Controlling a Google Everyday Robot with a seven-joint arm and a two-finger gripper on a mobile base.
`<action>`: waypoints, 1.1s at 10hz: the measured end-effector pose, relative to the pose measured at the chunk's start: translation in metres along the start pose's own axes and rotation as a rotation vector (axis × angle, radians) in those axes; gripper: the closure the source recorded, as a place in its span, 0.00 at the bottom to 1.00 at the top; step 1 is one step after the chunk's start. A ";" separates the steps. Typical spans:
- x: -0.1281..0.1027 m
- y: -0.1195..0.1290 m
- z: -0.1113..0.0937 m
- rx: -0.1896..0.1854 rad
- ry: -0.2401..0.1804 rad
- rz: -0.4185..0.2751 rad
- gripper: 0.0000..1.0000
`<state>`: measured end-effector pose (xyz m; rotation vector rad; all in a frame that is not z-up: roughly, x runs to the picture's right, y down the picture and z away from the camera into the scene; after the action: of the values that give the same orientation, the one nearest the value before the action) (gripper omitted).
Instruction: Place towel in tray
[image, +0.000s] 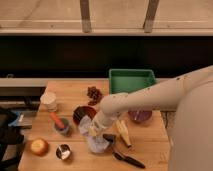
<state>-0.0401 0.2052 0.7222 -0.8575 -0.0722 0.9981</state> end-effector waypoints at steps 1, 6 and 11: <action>-0.003 -0.016 -0.013 0.004 -0.034 0.026 1.00; -0.007 -0.100 -0.063 -0.006 -0.192 0.197 1.00; -0.020 -0.131 -0.088 -0.015 -0.270 0.259 1.00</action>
<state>0.0779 0.1044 0.7551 -0.7530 -0.2027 1.3553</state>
